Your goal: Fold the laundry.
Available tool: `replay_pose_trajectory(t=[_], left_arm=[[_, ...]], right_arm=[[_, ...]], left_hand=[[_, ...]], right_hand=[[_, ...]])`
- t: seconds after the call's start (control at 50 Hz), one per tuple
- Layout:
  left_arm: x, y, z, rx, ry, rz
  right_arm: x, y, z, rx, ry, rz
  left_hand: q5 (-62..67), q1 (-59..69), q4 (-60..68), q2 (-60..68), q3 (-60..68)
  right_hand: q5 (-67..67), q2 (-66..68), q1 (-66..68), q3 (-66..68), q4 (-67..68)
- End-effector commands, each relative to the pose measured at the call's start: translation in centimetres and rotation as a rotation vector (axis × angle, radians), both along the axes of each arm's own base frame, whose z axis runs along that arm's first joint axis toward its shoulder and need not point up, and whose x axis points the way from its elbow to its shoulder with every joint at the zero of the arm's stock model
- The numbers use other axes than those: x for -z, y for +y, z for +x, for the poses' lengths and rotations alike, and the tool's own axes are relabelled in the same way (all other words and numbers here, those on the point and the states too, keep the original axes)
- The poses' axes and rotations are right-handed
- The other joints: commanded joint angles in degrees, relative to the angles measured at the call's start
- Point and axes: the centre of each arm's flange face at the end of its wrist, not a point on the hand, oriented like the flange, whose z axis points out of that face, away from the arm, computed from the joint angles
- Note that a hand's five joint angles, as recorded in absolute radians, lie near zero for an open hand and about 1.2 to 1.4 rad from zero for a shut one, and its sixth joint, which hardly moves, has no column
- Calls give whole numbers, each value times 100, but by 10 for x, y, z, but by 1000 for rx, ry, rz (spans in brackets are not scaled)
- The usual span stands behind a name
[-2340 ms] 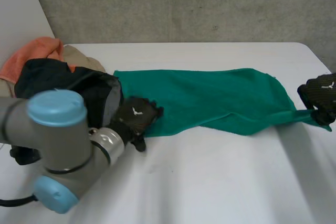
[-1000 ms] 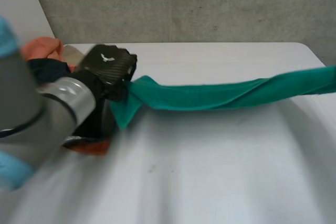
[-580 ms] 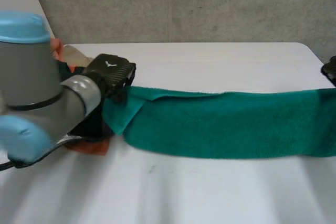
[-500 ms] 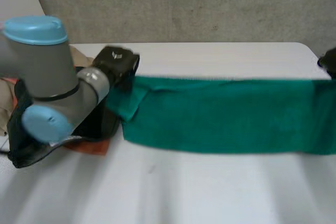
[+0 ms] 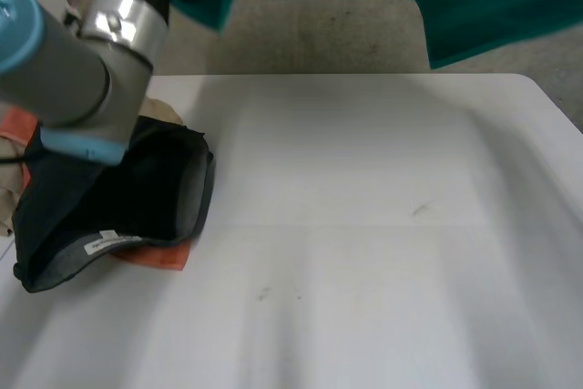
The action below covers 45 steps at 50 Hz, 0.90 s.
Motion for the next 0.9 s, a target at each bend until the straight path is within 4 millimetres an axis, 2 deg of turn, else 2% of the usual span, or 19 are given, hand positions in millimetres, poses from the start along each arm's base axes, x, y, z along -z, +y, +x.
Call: replay_pose_trajectory(t=[0.02, 0.06, 0.08, 0.16, 0.24, 0.3, 0.32, 0.38, 0.42, 0.44, 0.46, 0.48, 0.6, 0.7, 0.8, 0.9], left_arm=[[92, 15, 1, 45, -152, 273], [115, 18, 3, 43, -192, 355], [137, 23, 5, 44, -229, 441], [177, 43, 10, 55, -322, 631], [200, 56, 13, 65, -371, 734], [210, 53, 12, 62, -379, 745], [214, 52, 12, 61, -386, 740], [215, 50, 13, 54, -397, 730], [215, 52, 12, 50, -409, 725], [216, 53, 13, 50, -410, 729], [217, 56, 13, 49, -416, 734], [216, 58, 14, 49, -418, 735], [200, 75, 27, 1, -407, 734], [188, 100, 33, 2, -407, 715], [190, 112, 34, 13, -418, 721], [204, 106, 33, 6, -432, 749]], right_arm=[[63, 10, 0, -28, 21, 258], [82, 12, 0, -39, 23, 322], [100, 15, 0, -48, 26, 385], [137, 24, -2, -58, 29, 507], [159, 30, -16, -36, 22, 585], [168, 34, -18, -54, 23, 613], [169, 35, -18, -58, 25, 616], [172, 36, -18, -67, 22, 627], [172, 36, -19, -65, 20, 628], [172, 35, -20, -64, 18, 629], [172, 36, -20, -64, 18, 630], [172, 36, -20, -63, 16, 632], [176, 38, -23, -54, 16, 645], [177, 39, -23, -56, 16, 650], [178, 39, -23, -55, 14, 653], [178, 40, -22, -56, 13, 656]], left_hand=[[1289, 1435, 1116, 1137, 1161], [1289, 1435, 1116, 1137, 1161], [1289, 1435, 1116, 1137, 1161], [1289, 1435, 1116, 1137, 1161], [1289, 1435, 1116, 1137, 1161], [1289, 1435, 1116, 1137, 1161], [592, 738, 419, 439, 464], [215, 362, 42, 63, 87], [-521, -375, -695, -674, -649], [-1175, -1028, -1348, -1327, -1303], [-2463, -2317, -2637, -2616, -2591], [-2626, -2480, -2800, -2779, -2754], [-2611, -2465, -2784, -2764, -2739], [-2444, -2298, -2617, -2597, -2572], [-2376, -2229, -2549, -2528, -2504], [-2459, -2313, -2633, -2612, -2587]], right_hand=[[1254, 1263, 1501, 1152, 1122], [1254, 1263, 1501, 1152, 1122], [1254, 1263, 1501, 1152, 1122], [1254, 1263, 1501, 1152, 1122], [1254, 1263, 1501, 1152, 1122], [1254, 1263, 1501, 1152, 1122], [1254, 1263, 1501, 1152, 1122], [1254, 1263, 1501, 1152, 1122], [1254, 1263, 1501, 1152, 1122], [1254, 1263, 1501, 1152, 1122], [1254, 1263, 1501, 1152, 1122], [1254, 1263, 1501, 1152, 1122], [1254, 1263, 1501, 1152, 1122], [1254, 1263, 1501, 1152, 1122], [1254, 1263, 1501, 1152, 1122], [1254, 1263, 1501, 1152, 1122]])
